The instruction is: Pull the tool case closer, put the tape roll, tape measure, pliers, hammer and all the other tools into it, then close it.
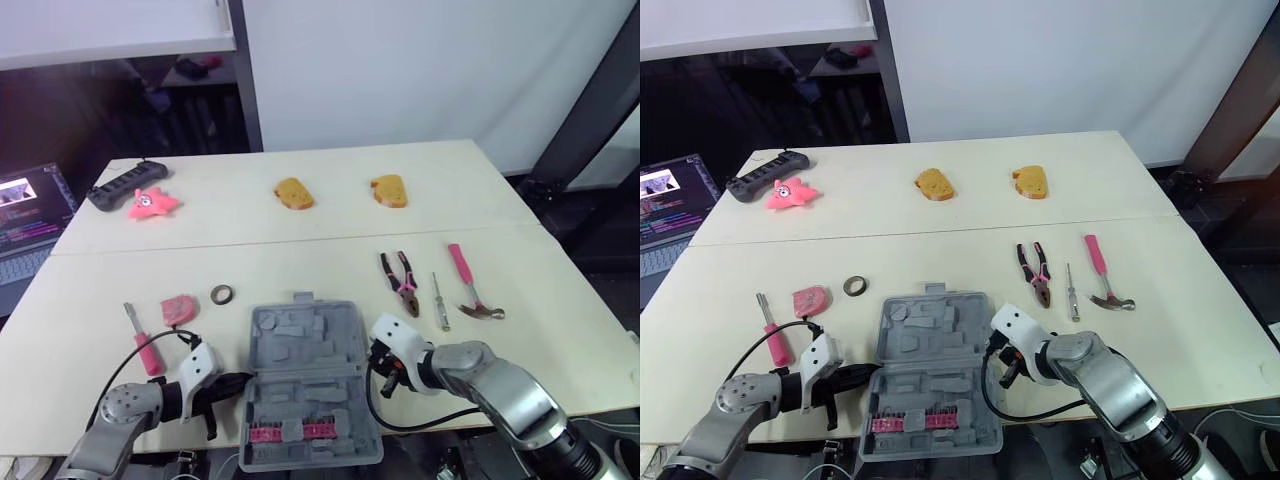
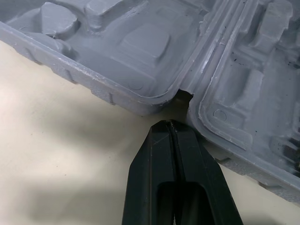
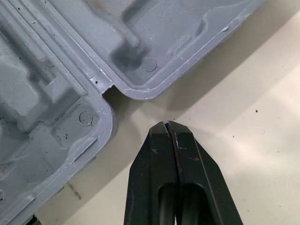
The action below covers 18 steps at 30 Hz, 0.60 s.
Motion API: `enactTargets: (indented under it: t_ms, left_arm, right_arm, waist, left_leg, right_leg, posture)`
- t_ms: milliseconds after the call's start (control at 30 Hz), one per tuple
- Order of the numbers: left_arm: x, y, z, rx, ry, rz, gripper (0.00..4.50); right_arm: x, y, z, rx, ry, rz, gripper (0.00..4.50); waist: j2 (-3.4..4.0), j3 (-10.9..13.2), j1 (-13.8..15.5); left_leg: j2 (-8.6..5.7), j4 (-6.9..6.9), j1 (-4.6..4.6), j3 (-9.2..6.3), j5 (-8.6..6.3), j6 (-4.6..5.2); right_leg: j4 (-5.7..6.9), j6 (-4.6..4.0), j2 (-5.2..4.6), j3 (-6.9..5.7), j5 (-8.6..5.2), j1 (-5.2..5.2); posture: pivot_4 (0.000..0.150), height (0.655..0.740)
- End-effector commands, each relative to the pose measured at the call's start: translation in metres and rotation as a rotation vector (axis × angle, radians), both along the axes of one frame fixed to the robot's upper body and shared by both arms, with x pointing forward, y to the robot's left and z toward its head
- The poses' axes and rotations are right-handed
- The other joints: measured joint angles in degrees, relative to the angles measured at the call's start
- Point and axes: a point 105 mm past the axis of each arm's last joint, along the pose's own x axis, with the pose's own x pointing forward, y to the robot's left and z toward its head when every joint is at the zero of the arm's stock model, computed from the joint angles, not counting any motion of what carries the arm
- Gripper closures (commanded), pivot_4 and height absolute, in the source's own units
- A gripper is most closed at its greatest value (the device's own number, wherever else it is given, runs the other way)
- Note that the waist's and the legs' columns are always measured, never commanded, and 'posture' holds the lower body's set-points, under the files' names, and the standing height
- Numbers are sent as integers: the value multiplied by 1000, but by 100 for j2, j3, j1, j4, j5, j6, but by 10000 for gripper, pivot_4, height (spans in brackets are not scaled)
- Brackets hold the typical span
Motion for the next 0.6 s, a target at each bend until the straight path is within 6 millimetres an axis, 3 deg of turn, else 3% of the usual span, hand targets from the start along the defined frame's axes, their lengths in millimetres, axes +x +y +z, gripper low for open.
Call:
enactTargets:
  t_ms: [33,167,433,600]
  left_arm:
    - [-30,-14,-28,47,154,-101,45000]
    - [-31,-16,-24,55,154,-112,45000]
    - [-23,-24,-11,70,143,-126,45000]
    - [-17,-24,-8,83,135,-128,45000]
  right_arm:
    - [-1,4,7,8,-11,36,44788]
    - [-13,9,7,7,34,74,44788]
    - [-9,23,7,11,14,102,44788]
    - [-7,22,8,5,12,95,44788]
  waist:
    - [0,0,6]
    - [0,0,11]
    - [-5,5,1]
    - [-6,6,13]
  left_leg:
    - [-2,0,0,0,0,0]
    - [-9,0,-3,-2,0,0]
    - [-11,0,-6,-5,-5,8]
    - [-12,0,-9,-8,-5,8]
  right_leg:
    - [0,1,-3,0,0,0]
    - [-1,10,-11,0,-7,1]
    - [-2,15,-12,-1,-11,-1]
    - [-4,15,-13,-4,-11,-2]
  posture:
    - [1500,7400]
    - [1500,7400]
    - [1500,7400]
    - [1500,7400]
